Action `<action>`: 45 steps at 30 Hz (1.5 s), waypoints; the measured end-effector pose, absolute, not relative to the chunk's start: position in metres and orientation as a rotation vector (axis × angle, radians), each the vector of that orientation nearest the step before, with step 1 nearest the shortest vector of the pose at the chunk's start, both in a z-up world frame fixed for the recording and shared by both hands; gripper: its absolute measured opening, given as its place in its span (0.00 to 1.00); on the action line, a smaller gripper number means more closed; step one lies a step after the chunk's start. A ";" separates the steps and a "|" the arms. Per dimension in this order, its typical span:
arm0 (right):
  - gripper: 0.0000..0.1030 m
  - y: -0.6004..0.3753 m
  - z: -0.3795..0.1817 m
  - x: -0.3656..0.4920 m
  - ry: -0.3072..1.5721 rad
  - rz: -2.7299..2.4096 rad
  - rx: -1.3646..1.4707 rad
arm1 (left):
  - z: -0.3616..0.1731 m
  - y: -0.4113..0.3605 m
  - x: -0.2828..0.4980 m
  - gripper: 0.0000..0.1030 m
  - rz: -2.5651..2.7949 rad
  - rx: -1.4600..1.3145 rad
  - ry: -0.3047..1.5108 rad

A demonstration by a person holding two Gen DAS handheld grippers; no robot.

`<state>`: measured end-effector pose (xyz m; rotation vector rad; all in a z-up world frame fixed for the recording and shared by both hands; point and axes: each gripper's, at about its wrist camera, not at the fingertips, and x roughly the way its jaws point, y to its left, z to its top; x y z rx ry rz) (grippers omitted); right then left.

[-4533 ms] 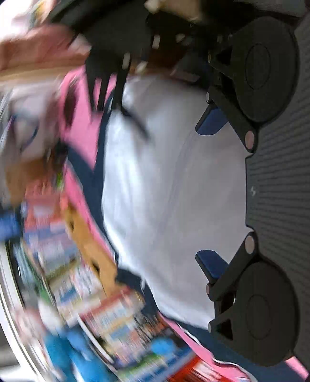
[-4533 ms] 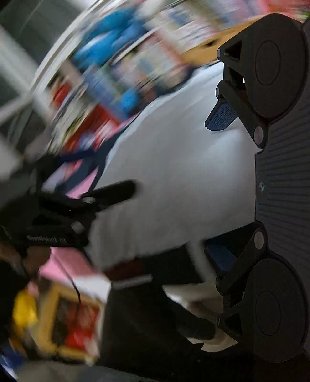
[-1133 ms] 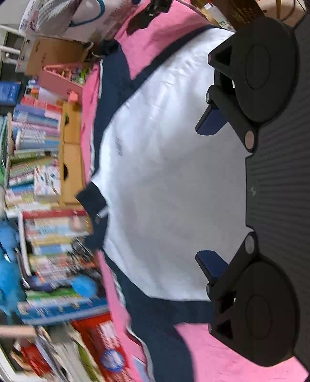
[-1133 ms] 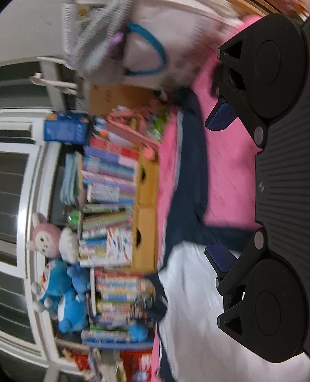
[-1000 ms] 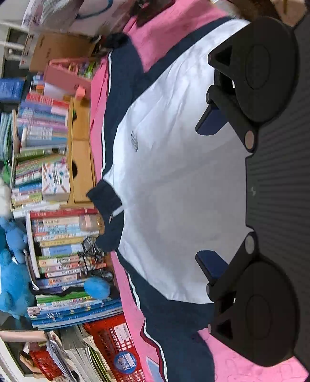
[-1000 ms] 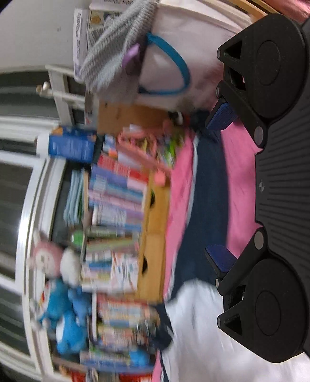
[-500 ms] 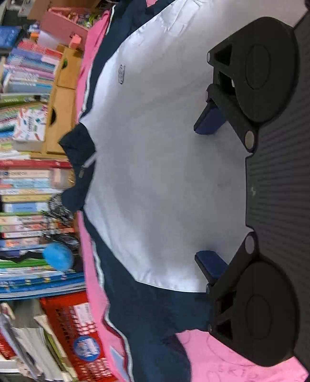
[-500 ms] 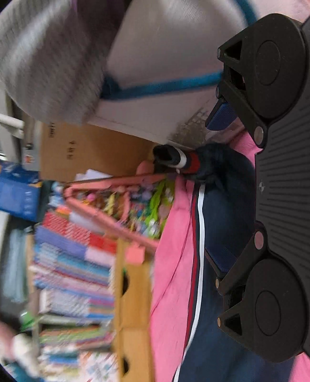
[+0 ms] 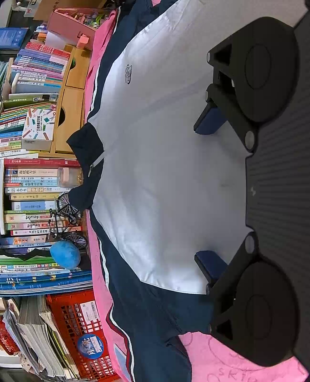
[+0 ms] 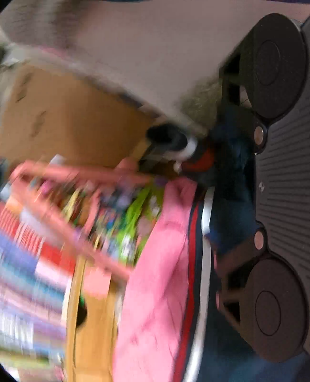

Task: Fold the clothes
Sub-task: 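Grasp the striped cuff with the right gripper and lift it across the jacket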

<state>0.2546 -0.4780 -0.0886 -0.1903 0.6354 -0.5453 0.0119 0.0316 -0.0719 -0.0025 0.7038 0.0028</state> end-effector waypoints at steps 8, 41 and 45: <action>0.20 -0.434 -0.052 0.216 0.505 -0.259 -0.036 | -0.072 0.031 0.013 1.00 0.005 -0.007 0.701; 0.22 0.058 -0.096 0.065 0.362 0.775 -0.763 | -0.077 0.093 -0.052 1.00 -0.001 -0.168 0.618; 0.31 0.049 -0.087 0.074 0.420 0.808 -0.681 | -0.078 0.090 -0.052 1.00 0.003 -0.147 0.624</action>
